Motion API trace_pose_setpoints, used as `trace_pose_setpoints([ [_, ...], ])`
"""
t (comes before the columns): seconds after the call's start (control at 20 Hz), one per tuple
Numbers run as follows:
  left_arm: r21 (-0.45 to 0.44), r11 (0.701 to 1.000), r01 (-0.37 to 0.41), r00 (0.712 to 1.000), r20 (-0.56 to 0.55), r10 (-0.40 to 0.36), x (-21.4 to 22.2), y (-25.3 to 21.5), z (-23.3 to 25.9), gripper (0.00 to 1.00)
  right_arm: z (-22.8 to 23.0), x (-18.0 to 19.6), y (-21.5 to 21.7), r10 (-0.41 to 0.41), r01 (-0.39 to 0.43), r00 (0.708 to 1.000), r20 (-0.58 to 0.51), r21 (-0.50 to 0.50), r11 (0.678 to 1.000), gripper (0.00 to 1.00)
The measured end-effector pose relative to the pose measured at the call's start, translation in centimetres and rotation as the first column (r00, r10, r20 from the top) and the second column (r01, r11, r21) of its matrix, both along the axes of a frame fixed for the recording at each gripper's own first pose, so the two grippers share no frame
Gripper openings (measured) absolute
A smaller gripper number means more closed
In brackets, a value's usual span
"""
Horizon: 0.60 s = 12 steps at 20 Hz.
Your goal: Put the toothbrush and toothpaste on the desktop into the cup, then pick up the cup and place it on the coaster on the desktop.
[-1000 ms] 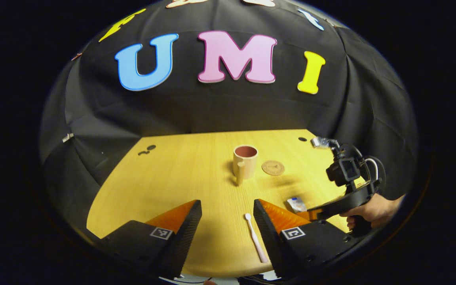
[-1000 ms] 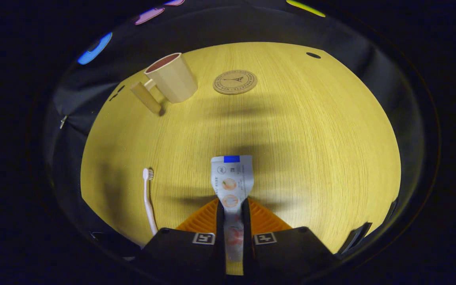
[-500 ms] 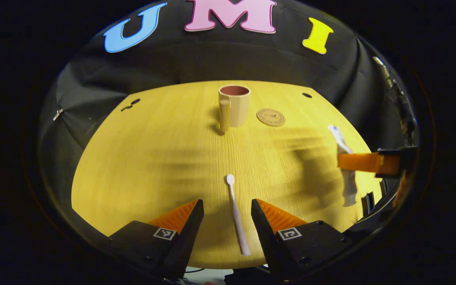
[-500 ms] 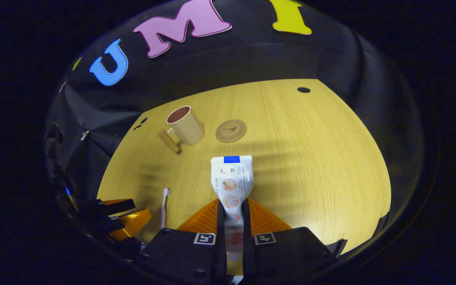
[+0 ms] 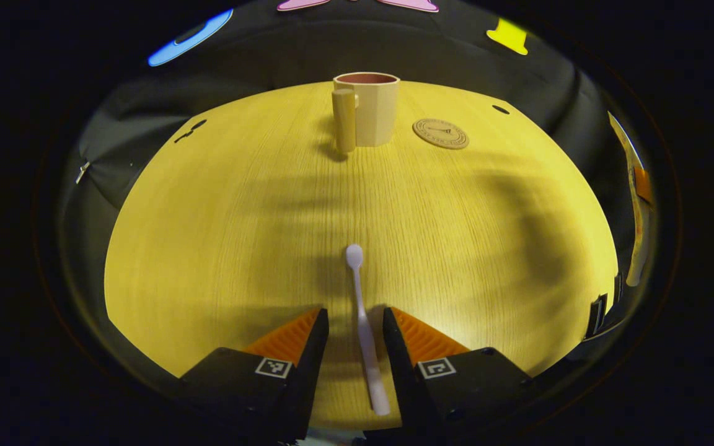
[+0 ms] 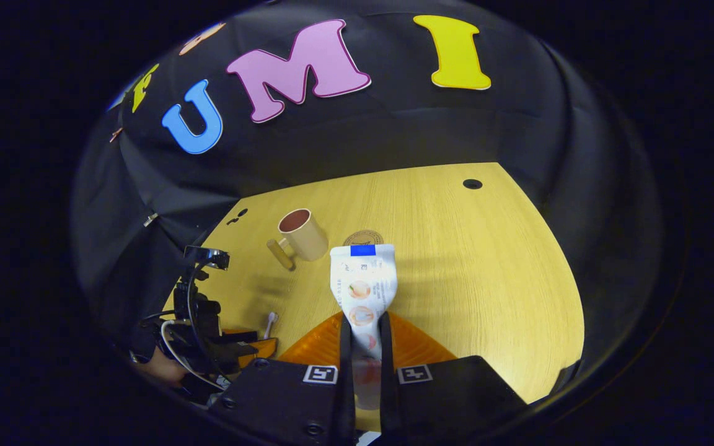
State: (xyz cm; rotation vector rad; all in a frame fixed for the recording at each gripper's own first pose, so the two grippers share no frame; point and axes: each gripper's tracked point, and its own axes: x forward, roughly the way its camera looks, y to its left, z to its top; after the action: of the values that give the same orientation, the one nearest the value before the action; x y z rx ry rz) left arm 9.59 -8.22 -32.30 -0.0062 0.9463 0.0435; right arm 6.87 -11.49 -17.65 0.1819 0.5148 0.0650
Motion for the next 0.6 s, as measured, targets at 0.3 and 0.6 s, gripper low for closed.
trace_pose_setpoints([
  [0.3, -0.025, 1.0, -0.01, 0.997, -0.082, 0.008, -0.3, -0.5, -0.1, 0.44, 2.7, 2.7, 1.0, 0.017, -0.021, 0.996, 0.083, 0.054, 0.998, 0.2],
  [0.6, -0.031, 0.998, 0.05, 0.997, -0.054, -0.052, 0.7, -1.0, 0.3, 0.06, 6.7, 6.8, 1.8, -0.002, -0.023, 0.978, 0.21, 0.116, 0.993, 0.2],
])
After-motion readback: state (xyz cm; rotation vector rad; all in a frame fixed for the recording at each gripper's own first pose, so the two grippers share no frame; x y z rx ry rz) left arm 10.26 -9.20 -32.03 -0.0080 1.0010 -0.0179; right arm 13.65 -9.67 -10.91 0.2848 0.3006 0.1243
